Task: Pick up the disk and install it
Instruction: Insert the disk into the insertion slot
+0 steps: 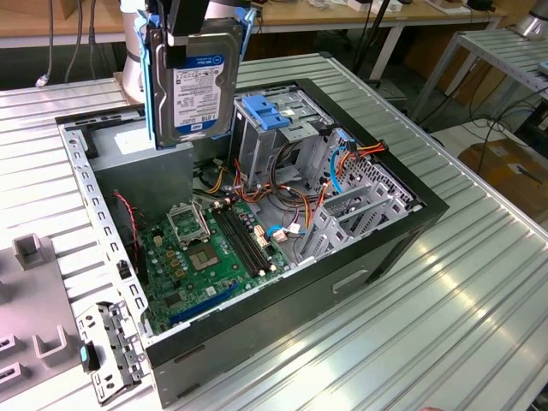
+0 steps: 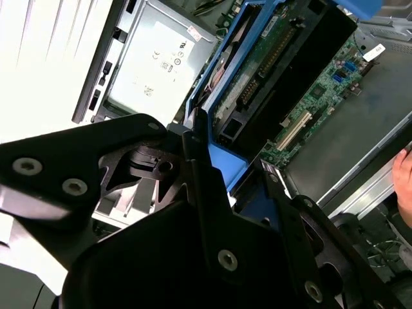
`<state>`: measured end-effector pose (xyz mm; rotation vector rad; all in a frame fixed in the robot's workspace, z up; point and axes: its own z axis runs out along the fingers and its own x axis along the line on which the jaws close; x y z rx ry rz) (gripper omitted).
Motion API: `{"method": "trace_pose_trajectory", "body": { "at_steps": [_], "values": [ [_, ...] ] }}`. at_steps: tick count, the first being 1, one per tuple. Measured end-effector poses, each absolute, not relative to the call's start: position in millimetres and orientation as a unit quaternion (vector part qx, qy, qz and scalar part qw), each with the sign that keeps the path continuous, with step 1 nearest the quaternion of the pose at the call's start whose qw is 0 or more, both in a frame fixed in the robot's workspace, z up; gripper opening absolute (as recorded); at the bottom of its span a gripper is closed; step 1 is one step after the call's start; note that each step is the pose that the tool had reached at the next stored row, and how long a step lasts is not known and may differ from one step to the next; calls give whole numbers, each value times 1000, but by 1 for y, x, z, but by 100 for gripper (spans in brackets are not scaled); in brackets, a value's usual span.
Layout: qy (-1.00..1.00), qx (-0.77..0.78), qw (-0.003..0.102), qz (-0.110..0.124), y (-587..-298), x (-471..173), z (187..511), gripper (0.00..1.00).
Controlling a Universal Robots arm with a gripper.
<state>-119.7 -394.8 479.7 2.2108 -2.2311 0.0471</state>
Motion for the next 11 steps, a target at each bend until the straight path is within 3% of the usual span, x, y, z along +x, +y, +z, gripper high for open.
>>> {"method": "trace_pose_trajectory", "body": {
  "at_steps": [11],
  "values": [
    [-710,704,0,15,-405,-120,480,37]
  ]
}}
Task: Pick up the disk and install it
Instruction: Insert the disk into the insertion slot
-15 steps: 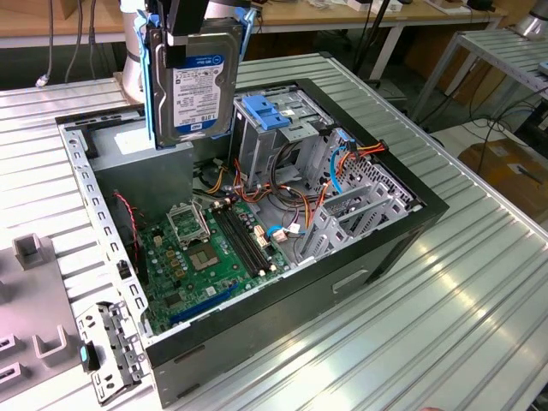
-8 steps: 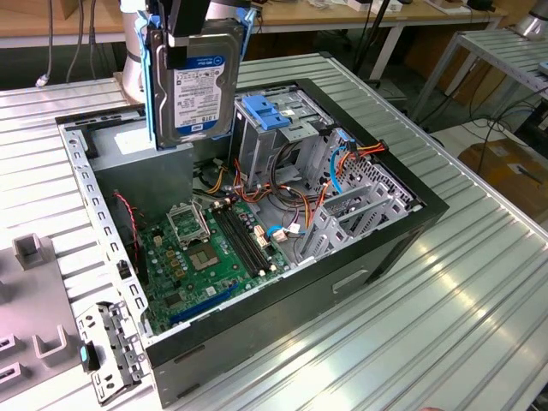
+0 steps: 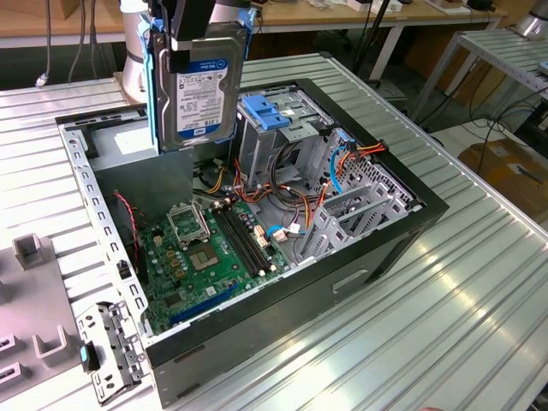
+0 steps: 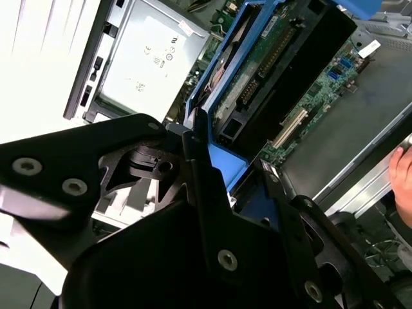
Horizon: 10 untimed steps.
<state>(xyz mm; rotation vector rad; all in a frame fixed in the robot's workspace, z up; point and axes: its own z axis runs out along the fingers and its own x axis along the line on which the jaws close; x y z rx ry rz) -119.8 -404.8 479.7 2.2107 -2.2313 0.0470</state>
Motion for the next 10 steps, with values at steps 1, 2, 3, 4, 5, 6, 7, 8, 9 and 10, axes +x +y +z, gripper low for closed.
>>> {"method": "trace_pose_trajectory", "body": {
  "at_steps": [1,2,3,4,5,6,7,8,9,10],
  "values": [
    [-710,704,0,15,-406,-120,480,37],
    [-710,704,0,15,-408,-120,480,37],
    [-710,704,0,15,-410,-120,480,37],
    [-710,704,0,15,-413,-120,480,37],
    [-710,704,0,15,-415,-120,480,37],
    [-710,704,0,15,-417,-120,480,37],
    [-710,704,0,15,-419,-120,480,37],
    [-710,704,0,15,-421,-120,480,37],
    [-710,704,0,15,-423,-120,480,37],
    [-710,704,0,15,-425,-120,480,37]
  ]
}}
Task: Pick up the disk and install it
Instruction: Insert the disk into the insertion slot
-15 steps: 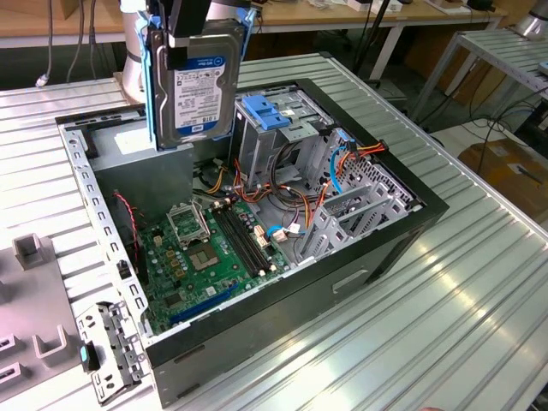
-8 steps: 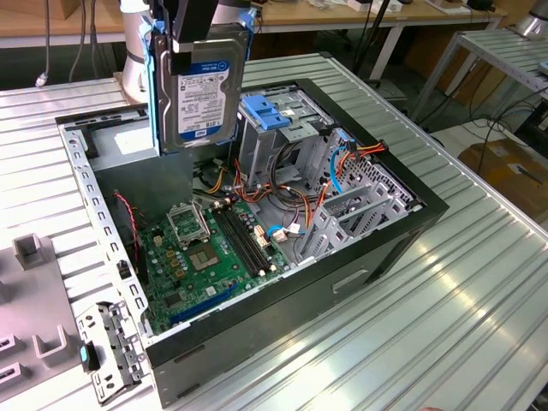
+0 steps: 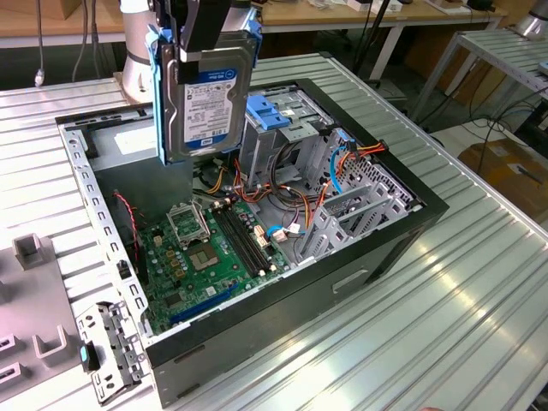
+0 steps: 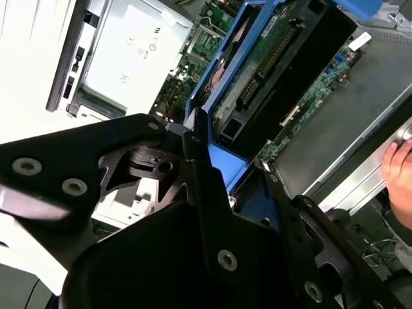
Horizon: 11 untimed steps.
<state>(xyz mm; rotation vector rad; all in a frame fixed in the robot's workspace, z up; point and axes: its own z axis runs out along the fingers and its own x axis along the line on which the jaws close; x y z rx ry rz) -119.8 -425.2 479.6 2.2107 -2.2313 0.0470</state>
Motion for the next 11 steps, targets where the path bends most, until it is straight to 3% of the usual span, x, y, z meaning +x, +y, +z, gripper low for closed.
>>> {"method": "trace_pose_trajectory", "body": {
  "at_steps": [11],
  "values": [
    [-710,704,0,15,-441,-117,479,37]
  ]
}}
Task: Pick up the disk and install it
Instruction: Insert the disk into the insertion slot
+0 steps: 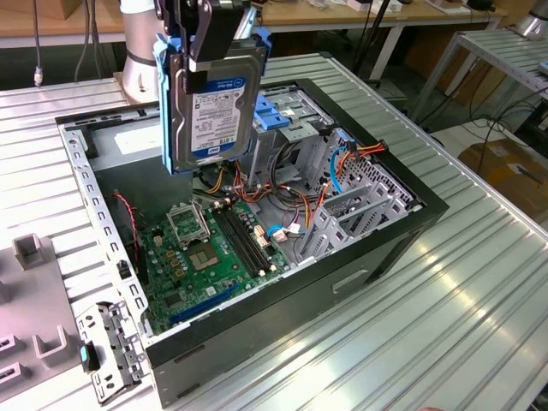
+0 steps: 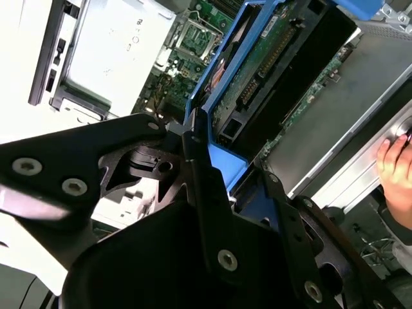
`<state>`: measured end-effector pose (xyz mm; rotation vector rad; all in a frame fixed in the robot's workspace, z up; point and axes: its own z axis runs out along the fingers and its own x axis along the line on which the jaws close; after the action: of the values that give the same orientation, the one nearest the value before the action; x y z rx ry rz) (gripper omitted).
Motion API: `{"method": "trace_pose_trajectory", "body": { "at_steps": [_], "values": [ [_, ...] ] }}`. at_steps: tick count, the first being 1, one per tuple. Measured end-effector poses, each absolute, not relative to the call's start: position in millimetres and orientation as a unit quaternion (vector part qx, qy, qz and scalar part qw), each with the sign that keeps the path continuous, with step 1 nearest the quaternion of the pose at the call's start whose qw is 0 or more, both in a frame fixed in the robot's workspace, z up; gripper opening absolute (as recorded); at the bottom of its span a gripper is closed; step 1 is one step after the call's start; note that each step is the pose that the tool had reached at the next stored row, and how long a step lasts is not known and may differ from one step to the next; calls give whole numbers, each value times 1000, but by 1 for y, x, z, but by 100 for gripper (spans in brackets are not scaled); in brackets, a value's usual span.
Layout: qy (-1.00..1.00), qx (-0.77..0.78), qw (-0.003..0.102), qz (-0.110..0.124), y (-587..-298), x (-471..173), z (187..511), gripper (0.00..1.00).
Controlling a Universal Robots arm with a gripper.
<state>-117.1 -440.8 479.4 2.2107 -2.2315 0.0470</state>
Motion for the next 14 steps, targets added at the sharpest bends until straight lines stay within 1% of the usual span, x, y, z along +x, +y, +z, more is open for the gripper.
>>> {"method": "trace_pose_trajectory", "body": {
  "at_steps": [14],
  "values": [
    [-710,704,0,15,-441,-82,479,37]
  ]
}}
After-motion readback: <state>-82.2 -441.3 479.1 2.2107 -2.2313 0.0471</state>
